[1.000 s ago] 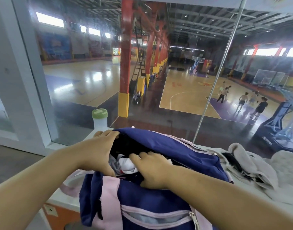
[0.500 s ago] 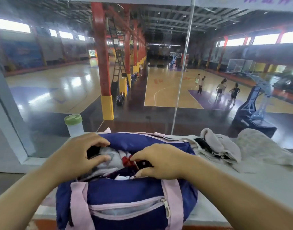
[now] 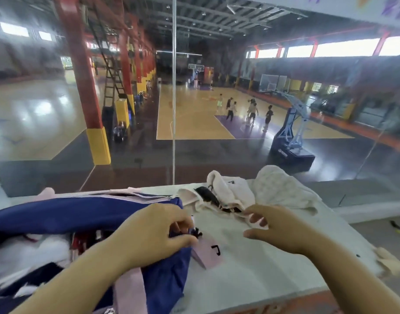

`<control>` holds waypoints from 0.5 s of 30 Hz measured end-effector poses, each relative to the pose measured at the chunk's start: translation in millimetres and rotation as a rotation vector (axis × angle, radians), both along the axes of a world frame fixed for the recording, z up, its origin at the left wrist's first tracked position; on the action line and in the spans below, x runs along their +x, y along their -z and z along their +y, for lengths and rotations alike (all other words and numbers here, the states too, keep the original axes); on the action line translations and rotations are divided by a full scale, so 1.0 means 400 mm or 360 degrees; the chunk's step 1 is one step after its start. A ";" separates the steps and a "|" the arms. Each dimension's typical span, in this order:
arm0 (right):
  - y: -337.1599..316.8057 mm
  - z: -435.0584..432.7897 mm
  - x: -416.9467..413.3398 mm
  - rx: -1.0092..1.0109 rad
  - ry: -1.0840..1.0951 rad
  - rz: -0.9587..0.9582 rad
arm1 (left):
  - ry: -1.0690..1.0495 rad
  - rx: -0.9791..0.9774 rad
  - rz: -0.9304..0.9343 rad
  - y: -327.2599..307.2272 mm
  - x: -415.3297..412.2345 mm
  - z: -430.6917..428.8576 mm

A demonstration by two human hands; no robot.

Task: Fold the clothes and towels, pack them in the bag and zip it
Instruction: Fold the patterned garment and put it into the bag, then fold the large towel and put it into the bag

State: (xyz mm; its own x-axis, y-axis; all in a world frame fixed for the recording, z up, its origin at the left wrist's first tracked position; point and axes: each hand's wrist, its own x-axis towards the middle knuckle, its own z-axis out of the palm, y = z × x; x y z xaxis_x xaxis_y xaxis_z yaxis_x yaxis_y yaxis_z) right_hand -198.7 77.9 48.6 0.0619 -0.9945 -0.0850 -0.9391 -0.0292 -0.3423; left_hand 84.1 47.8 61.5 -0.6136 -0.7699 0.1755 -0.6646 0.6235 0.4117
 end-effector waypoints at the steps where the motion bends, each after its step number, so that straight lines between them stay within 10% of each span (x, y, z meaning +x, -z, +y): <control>1: 0.010 -0.005 -0.035 0.0017 0.0077 0.0014 | 0.0022 0.0023 -0.0002 0.007 -0.043 -0.015; 15: 0.187 -0.217 -0.302 0.0025 0.0601 0.0204 | 0.0347 -0.0140 -0.0252 0.222 -0.522 -0.285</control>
